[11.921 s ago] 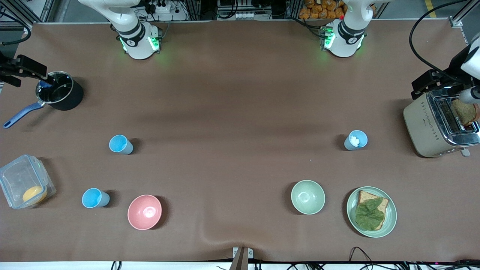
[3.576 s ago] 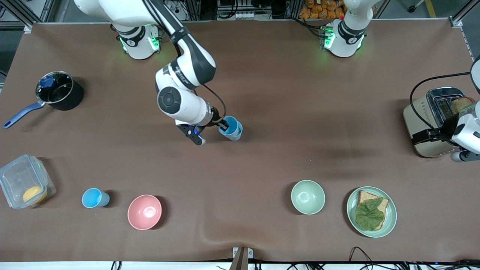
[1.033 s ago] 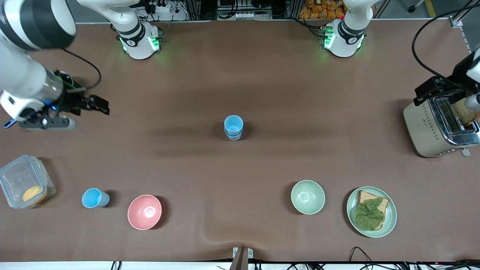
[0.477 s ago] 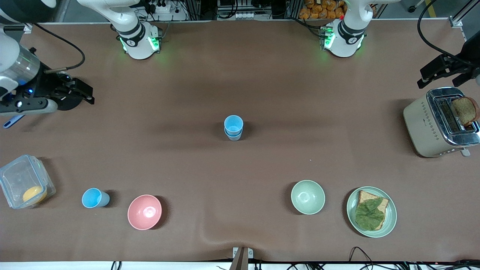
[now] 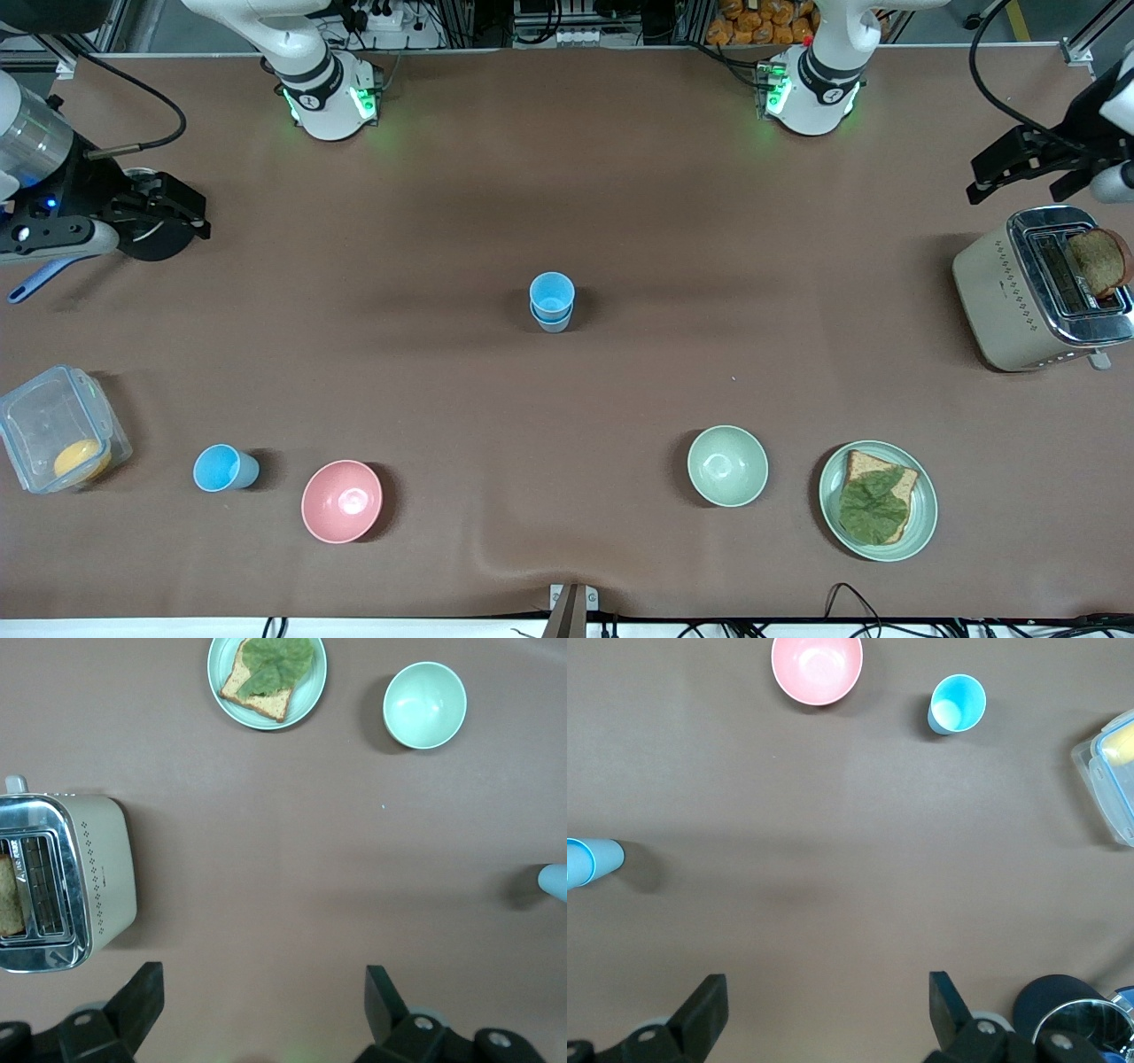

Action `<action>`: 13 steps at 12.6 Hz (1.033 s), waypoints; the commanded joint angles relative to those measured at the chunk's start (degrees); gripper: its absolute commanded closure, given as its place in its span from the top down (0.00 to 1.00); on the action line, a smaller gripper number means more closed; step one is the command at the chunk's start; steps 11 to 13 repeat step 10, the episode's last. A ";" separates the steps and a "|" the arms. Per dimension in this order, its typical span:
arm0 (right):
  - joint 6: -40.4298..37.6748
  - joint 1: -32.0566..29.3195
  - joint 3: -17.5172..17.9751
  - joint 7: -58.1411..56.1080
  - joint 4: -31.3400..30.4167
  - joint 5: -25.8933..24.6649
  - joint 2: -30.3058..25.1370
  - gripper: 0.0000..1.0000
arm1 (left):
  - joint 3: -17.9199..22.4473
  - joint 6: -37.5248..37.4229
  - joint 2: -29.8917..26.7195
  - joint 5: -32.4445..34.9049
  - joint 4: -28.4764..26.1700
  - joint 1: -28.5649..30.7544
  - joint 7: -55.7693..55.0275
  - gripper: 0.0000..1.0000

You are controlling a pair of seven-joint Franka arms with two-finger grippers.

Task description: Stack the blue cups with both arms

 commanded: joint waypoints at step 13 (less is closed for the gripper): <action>-0.87 -0.81 0.67 -0.17 0.79 -0.97 -0.18 1.00 | -0.18 0.19 -0.38 1.80 -0.95 -1.58 -1.48 1.00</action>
